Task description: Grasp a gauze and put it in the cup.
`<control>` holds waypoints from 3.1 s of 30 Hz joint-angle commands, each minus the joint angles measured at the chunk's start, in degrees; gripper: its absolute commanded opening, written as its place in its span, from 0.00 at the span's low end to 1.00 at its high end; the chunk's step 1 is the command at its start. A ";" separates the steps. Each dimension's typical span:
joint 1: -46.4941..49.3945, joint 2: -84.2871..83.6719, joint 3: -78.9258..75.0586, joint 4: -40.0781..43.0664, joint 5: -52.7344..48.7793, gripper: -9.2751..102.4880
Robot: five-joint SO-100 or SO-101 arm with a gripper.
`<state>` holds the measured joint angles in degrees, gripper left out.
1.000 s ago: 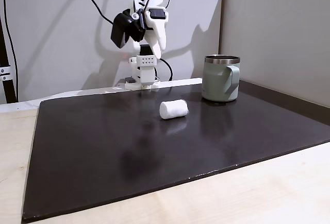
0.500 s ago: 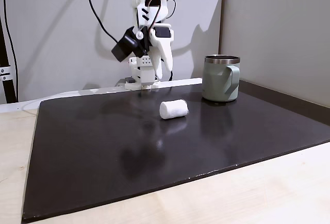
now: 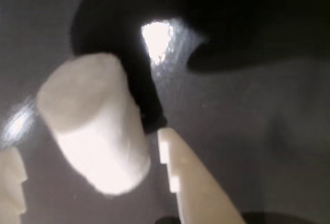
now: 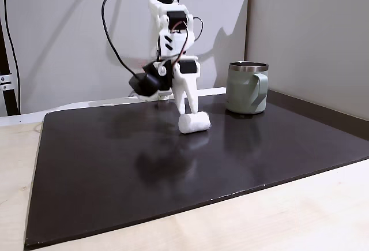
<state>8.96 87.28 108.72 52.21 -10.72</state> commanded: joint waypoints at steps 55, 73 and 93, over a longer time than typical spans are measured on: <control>-7.65 7.03 -48.25 40.52 3.96 0.08; -28.48 1.41 -61.44 48.52 10.55 0.08; -38.32 8.61 -40.43 45.26 8.00 0.08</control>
<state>-29.79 91.93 66.36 99.23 -2.37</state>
